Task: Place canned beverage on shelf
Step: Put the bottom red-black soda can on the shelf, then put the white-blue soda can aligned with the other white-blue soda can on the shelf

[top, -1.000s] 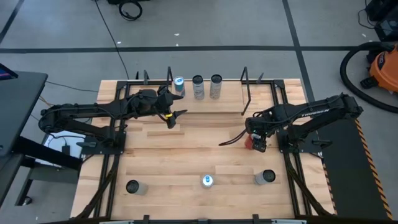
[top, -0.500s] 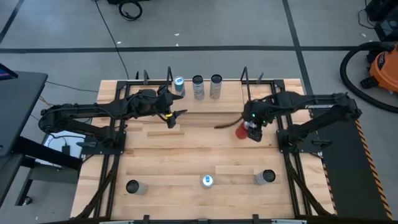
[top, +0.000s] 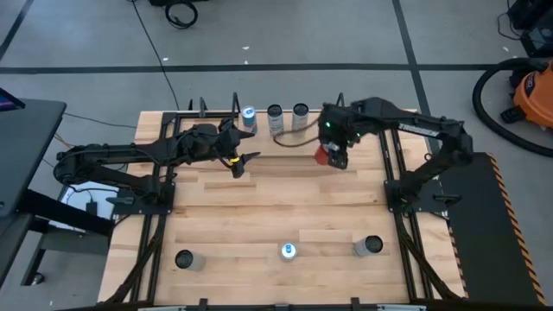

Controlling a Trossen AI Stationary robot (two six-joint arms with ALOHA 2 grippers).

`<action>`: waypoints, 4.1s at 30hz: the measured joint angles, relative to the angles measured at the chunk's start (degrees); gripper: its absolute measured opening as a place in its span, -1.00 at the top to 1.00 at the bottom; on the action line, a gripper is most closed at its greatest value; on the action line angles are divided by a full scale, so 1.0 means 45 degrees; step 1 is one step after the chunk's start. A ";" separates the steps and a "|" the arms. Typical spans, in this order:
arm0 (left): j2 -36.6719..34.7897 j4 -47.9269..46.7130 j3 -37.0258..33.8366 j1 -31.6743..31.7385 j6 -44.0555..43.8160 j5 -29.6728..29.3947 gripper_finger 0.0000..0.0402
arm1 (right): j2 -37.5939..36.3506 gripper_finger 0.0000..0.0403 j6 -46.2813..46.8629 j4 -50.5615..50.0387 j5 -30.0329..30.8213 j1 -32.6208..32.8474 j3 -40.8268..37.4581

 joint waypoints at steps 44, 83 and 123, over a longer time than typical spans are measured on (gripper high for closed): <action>0.0002 -0.0304 0.0000 0.0000 -0.0115 0.0005 -0.49 | 0.3131 -0.44 -0.4862 0.1491 -0.2189 -0.6050 0.1297; 0.0002 -0.0304 0.0000 0.0000 -0.0125 0.0000 -0.49 | 0.3112 -0.61 -0.4898 0.2578 -0.2190 -0.6165 0.0447; 0.0002 -0.0586 0.0000 -0.0005 -0.0125 0.0000 -0.49 | 0.1864 -0.96 -0.2398 -0.2900 -0.5267 -0.3600 0.3147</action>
